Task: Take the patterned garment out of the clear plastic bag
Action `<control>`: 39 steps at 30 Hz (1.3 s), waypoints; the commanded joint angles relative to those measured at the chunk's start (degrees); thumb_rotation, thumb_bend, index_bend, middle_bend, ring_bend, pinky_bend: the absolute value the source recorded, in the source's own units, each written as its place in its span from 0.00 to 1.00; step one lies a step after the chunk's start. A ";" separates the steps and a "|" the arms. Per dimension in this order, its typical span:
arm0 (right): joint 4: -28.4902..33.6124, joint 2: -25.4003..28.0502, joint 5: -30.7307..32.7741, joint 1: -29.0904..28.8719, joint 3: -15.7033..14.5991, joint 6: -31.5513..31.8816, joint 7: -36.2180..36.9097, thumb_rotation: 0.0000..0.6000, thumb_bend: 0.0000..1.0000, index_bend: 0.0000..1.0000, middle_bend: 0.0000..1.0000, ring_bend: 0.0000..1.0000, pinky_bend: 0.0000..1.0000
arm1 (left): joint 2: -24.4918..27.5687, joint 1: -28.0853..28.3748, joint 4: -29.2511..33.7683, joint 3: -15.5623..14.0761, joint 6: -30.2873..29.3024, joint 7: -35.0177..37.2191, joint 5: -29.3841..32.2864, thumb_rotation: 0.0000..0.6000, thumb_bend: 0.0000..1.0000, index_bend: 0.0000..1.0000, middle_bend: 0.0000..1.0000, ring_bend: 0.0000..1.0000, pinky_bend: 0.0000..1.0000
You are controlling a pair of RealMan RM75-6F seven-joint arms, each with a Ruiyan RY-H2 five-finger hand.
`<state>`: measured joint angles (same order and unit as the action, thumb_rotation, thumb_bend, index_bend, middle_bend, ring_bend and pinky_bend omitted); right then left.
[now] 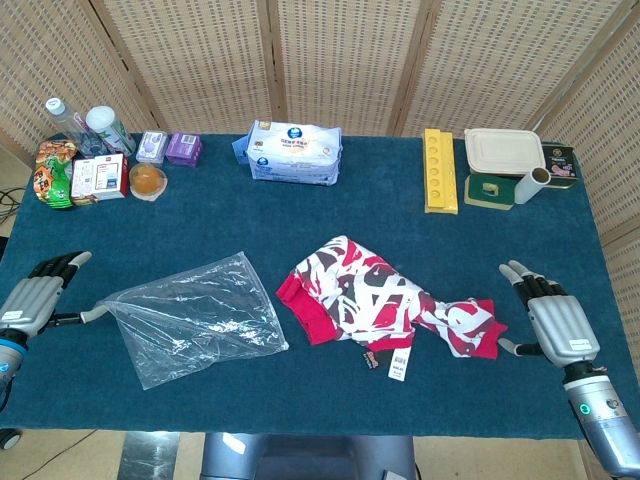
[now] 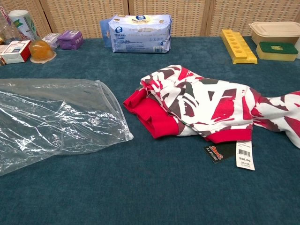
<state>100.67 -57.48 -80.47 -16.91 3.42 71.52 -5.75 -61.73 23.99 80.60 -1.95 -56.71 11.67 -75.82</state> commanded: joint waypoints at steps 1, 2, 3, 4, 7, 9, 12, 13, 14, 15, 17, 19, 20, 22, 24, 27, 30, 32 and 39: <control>0.18 -0.07 -0.08 0.12 0.08 0.24 -0.11 0.90 0.08 0.03 0.07 0.17 0.22 | 1.03 0.15 1.34 -0.68 0.67 -1.02 -1.38 0.50 0.00 0.00 0.01 0.00 0.05; 0.33 -0.06 -0.03 0.18 0.11 0.28 -0.16 0.90 0.08 0.03 0.07 0.17 0.22 | 1.46 0.15 1.80 -0.82 0.43 -1.33 -2.09 0.52 0.00 0.00 0.01 0.00 0.05; 0.49 0.01 0.06 0.23 0.14 0.31 -0.30 0.90 0.08 0.03 0.07 0.16 0.22 | 1.80 0.05 2.15 -0.85 -0.08 -1.82 -2.62 0.58 0.00 0.00 0.00 0.00 0.05; 0.76 0.13 0.14 0.34 0.20 0.47 -0.62 0.91 0.08 0.02 0.07 0.16 0.22 | 2.12 -0.26 2.56 -0.85 -1.16 -2.64 -3.33 0.69 0.00 0.00 0.00 0.00 0.04; 1.44 0.38 0.52 0.73 0.32 0.96 -1.09 0.91 0.08 0.02 0.07 0.17 0.22 | 1.91 -2.06 3.10 -0.33 -6.06 -4.90 -4.47 0.96 0.00 0.00 0.00 0.00 0.04; 1.75 0.55 0.88 0.97 0.38 1.12 -1.41 0.91 0.08 0.02 0.07 0.17 0.22 | 0.95 -3.98 2.73 -0.01 -10.53 -6.65 -5.28 1.00 0.00 0.00 0.00 0.00 0.04; 1.82 0.45 0.96 1.45 0.44 1.85 -1.52 0.91 0.07 0.01 0.07 0.16 0.22 | -0.87 -7.15 2.47 0.99 -17.35 -7.94 -5.36 1.00 0.00 0.00 0.00 0.00 0.04; 1.60 0.16 0.82 1.77 0.48 2.50 -1.59 0.91 0.07 0.01 0.07 0.16 0.22 | -1.67 -8.85 2.77 1.22 -20.34 -7.73 -5.39 1.00 0.00 0.00 0.00 0.00 0.04; 1.44 -0.05 0.69 2.01 0.50 2.99 -1.63 0.91 0.07 0.01 0.07 0.16 0.22 | -1.96 -9.82 3.06 1.27 -21.81 -7.45 -5.39 1.00 0.00 0.00 0.00 0.00 0.04; 1.14 -0.39 0.49 2.48 0.53 3.93 -1.76 0.91 0.07 0.01 0.07 0.16 0.22 | -2.07 -11.11 3.71 1.32 -23.40 -6.82 -5.09 1.00 0.00 0.00 0.00 0.00 0.04; 0.69 -0.90 0.19 3.04 0.63 5.20 -1.98 0.91 0.07 0.01 0.07 0.16 0.22 | -2.08 -12.55 4.55 1.38 -25.11 -6.18 -4.78 1.00 0.00 0.00 0.00 0.00 0.04; 0.33 -1.35 0.00 3.41 0.73 6.04 -2.08 0.91 0.07 0.01 0.07 0.16 0.22 | -2.05 -13.44 5.04 1.35 -26.10 -5.82 -4.75 1.00 0.00 0.00 0.00 0.00 0.04; 0.16 -1.53 -0.08 3.62 0.74 6.42 -2.18 0.91 0.07 0.01 0.07 0.16 0.22 | -2.01 -13.96 5.33 1.31 -26.66 -5.56 -4.70 1.00 0.00 0.00 0.00 0.00 0.04; -0.29 -2.06 -0.19 4.35 0.73 7.68 -2.63 0.90 0.07 0.01 0.07 0.16 0.21 | -1.88 -15.84 6.49 1.09 -28.51 -4.63 -4.51 1.00 0.00 0.00 0.00 0.00 0.04; -0.87 -2.86 -0.23 5.48 0.61 9.42 -2.84 0.90 0.07 0.02 0.08 0.16 0.21 | -1.71 -18.21 7.81 0.47 -30.52 -3.45 -4.12 1.00 0.00 0.00 0.00 0.00 0.04; -2.10 -4.12 -1.27 6.67 0.30 11.58 -3.32 0.90 0.08 0.04 0.10 0.16 0.21 | -1.51 -19.75 8.66 -0.10 -31.39 -2.99 -4.42 1.00 0.00 0.00 0.00 0.00 0.04; -3.03 -5.02 -2.40 7.72 -0.03 13.48 -3.45 0.91 0.08 0.07 0.12 0.17 0.21 | -1.20 -20.70 9.32 -0.48 -31.63 -2.76 -4.52 1.00 0.00 0.00 0.00 0.00 0.04; -3.79 -5.78 -3.03 8.59 -0.33 14.83 -3.43 0.91 0.08 0.08 0.13 0.18 0.21 | -1.06 -21.29 9.87 -0.53 -31.93 -2.70 -4.51 1.00 0.00 0.00 0.00 0.00 0.04; -5.56 -7.08 -4.36 11.21 -1.32 17.64 -1.14 0.90 0.08 0.10 0.14 0.18 0.21 | -0.64 -22.30 11.62 -0.58 -32.62 -3.06 -6.10 1.00 0.00 0.00 0.00 0.00 0.04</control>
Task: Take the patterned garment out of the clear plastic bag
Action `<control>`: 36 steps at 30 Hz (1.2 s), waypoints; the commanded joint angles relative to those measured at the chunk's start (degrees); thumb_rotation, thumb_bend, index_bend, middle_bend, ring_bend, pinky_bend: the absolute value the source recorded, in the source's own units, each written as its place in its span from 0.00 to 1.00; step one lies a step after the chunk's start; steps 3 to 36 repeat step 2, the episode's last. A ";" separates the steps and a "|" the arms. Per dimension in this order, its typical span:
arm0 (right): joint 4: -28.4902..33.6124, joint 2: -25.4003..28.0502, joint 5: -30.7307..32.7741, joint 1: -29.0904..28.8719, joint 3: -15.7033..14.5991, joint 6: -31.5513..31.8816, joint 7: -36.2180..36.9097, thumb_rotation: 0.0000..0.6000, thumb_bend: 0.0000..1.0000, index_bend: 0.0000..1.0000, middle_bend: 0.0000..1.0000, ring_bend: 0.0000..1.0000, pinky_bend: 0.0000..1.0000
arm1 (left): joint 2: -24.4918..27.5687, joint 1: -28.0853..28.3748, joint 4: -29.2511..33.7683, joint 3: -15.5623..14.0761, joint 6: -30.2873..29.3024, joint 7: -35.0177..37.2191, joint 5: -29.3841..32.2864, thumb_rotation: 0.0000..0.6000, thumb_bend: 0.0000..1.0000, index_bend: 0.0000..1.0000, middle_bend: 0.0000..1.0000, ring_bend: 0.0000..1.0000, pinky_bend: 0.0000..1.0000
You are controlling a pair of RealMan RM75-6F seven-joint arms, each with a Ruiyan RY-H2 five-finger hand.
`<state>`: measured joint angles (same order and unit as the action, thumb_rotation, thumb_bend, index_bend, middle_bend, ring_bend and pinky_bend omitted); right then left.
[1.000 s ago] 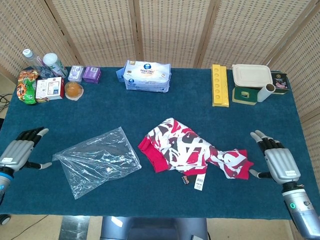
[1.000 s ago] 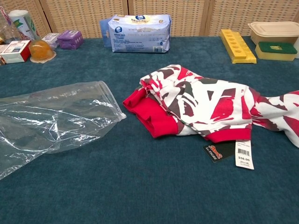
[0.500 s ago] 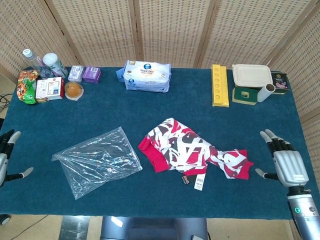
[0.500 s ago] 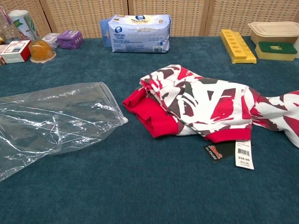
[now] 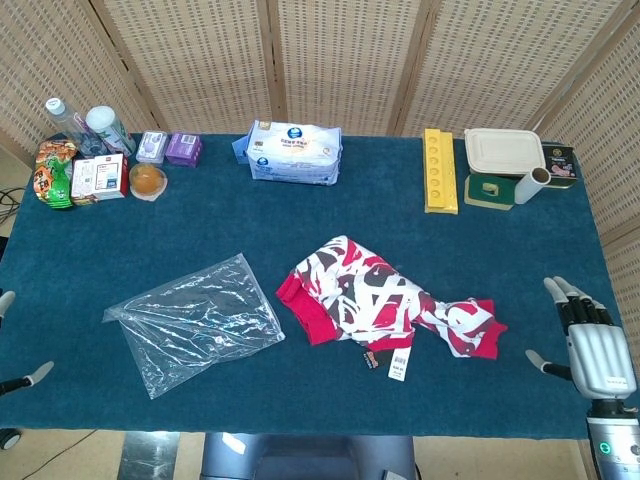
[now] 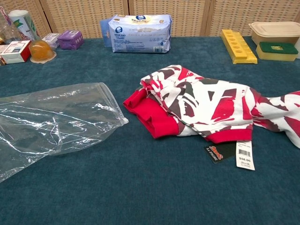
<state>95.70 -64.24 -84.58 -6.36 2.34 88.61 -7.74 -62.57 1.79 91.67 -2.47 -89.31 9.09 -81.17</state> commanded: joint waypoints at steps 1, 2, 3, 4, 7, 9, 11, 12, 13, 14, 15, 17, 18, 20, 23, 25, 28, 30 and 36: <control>-0.87 -0.42 -0.41 0.79 -0.20 0.72 1.22 0.90 0.08 0.11 0.14 0.18 0.21 | 0.26 -0.12 0.82 0.01 0.05 -0.71 -0.87 1.00 0.00 0.00 0.00 0.00 0.04; -1.09 -0.49 -0.55 0.88 -0.17 0.78 1.49 0.91 0.08 0.11 0.14 0.18 0.21 | 0.31 -0.12 1.02 0.08 0.15 -0.92 -0.98 1.00 0.00 0.00 0.00 0.00 0.04; -1.09 -0.49 -0.55 0.88 -0.17 0.78 1.49 0.91 0.08 0.11 0.14 0.18 0.21 | 0.31 -0.12 1.02 0.08 0.15 -0.92 -0.98 1.00 0.00 0.00 0.00 0.00 0.04; -1.09 -0.49 -0.55 0.88 -0.17 0.78 1.49 0.91 0.08 0.11 0.14 0.18 0.21 | 0.31 -0.12 1.02 0.08 0.15 -0.92 -0.98 1.00 0.00 0.00 0.00 0.00 0.04; -1.09 -0.49 -0.55 0.88 -0.17 0.78 1.49 0.91 0.08 0.11 0.14 0.18 0.21 | 0.31 -0.12 1.02 0.08 0.15 -0.92 -0.98 1.00 0.00 0.00 0.00 0.00 0.04; -1.09 -0.49 -0.55 0.88 -0.17 0.78 1.49 0.91 0.08 0.11 0.14 0.18 0.21 | 0.31 -0.12 1.02 0.08 0.15 -0.92 -0.98 1.00 0.00 0.00 0.00 0.00 0.04; -1.09 -0.49 -0.55 0.88 -0.17 0.78 1.49 0.91 0.08 0.11 0.14 0.18 0.21 | 0.31 -0.12 1.02 0.08 0.15 -0.92 -0.98 1.00 0.00 0.00 0.00 0.00 0.04; -1.09 -0.49 -0.55 0.88 -0.17 0.78 1.49 0.91 0.08 0.11 0.14 0.18 0.21 | 0.31 -0.12 1.02 0.08 0.15 -0.92 -0.98 1.00 0.00 0.00 0.00 0.00 0.04; -1.09 -0.49 -0.55 0.88 -0.17 0.78 1.49 0.91 0.08 0.11 0.14 0.18 0.21 | 0.31 -0.12 1.02 0.08 0.15 -0.92 -0.98 1.00 0.00 0.00 0.00 0.00 0.04; -1.09 -0.49 -0.55 0.88 -0.17 0.78 1.49 0.91 0.08 0.11 0.14 0.18 0.21 | 0.31 -0.12 1.02 0.08 0.15 -0.92 -0.98 1.00 0.00 0.00 0.00 0.00 0.04; -1.09 -0.49 -0.55 0.88 -0.17 0.78 1.49 0.91 0.08 0.11 0.14 0.18 0.21 | 0.31 -0.12 1.02 0.08 0.15 -0.92 -0.98 1.00 0.00 0.00 0.00 0.00 0.04; -1.09 -0.49 -0.55 0.88 -0.17 0.78 1.49 0.91 0.08 0.11 0.14 0.18 0.21 | 0.31 -0.12 1.02 0.08 0.15 -0.92 -0.98 1.00 0.00 0.00 0.00 0.00 0.04; -1.09 -0.49 -0.55 0.88 -0.17 0.78 1.49 0.91 0.08 0.11 0.14 0.18 0.21 | 0.31 -0.12 1.02 0.08 0.15 -0.92 -0.98 1.00 0.00 0.00 0.00 0.00 0.04; -1.09 -0.49 -0.55 0.88 -0.17 0.78 1.49 0.91 0.08 0.11 0.14 0.18 0.21 | 0.31 -0.12 1.02 0.08 0.15 -0.92 -0.98 1.00 0.00 0.00 0.00 0.00 0.04; -1.09 -0.49 -0.55 0.88 -0.17 0.78 1.49 0.91 0.08 0.11 0.14 0.18 0.21 | 0.31 -0.12 1.02 0.08 0.15 -0.92 -0.98 1.00 0.00 0.00 0.00 0.00 0.04; -1.09 -0.49 -0.55 0.88 -0.17 0.78 1.49 0.91 0.08 0.11 0.14 0.18 0.21 | 0.31 -0.12 1.02 0.08 0.15 -0.92 -0.98 1.00 0.00 0.00 0.00 0.00 0.04; -1.09 -0.49 -0.55 0.88 -0.17 0.78 1.49 0.91 0.08 0.11 0.14 0.18 0.21 | 0.31 -0.12 1.02 0.08 0.15 -0.92 -0.98 1.00 0.00 0.00 0.00 0.00 0.04; -1.09 -0.49 -0.55 0.88 -0.17 0.78 1.49 0.91 0.08 0.11 0.14 0.18 0.21 | 0.31 -0.12 1.02 0.08 0.15 -0.92 -0.98 1.00 0.00 0.00 0.00 0.00 0.04; -1.09 -0.49 -0.55 0.88 -0.17 0.78 1.49 0.91 0.08 0.11 0.14 0.18 0.21 | 0.31 -0.12 1.02 0.08 0.15 -0.92 -0.98 1.00 0.00 0.00 0.00 0.00 0.04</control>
